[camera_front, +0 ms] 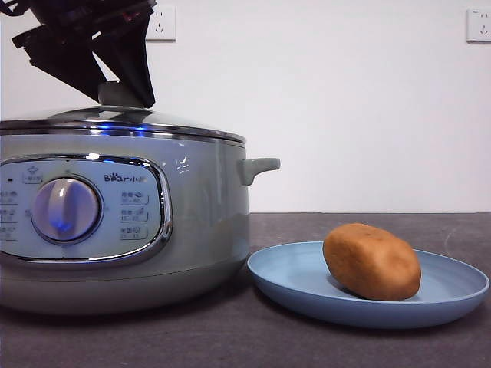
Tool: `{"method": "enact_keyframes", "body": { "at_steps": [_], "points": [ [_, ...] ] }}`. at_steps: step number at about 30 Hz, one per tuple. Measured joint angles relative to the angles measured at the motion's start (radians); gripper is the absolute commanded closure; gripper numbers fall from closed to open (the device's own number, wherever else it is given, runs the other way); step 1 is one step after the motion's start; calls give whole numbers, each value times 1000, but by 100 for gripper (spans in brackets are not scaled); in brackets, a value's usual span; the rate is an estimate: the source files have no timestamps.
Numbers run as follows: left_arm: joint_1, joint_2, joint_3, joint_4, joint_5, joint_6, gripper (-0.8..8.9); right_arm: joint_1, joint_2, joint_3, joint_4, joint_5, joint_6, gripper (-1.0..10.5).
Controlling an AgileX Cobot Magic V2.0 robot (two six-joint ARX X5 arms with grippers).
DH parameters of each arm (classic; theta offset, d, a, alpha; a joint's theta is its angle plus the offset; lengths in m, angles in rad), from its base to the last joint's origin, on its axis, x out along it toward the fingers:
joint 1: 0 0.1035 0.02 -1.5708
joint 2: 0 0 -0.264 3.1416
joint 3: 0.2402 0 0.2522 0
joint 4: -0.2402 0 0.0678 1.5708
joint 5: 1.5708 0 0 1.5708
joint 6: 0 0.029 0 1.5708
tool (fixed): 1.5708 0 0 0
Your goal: Take the potato out from the steamer,put the potato on the plate,close the lid
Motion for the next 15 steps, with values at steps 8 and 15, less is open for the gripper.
{"method": "enact_keyframes", "body": {
  "at_steps": [8, 15],
  "points": [
    [0, -1, 0, -2, -6, -8, 687, 0, 0, 0, 0, 0, 0, 452],
    [0, -1, 0, -1, -14, -16, 454, 0, 0, 0, -2, 0, 0, 452]
  ]
}}
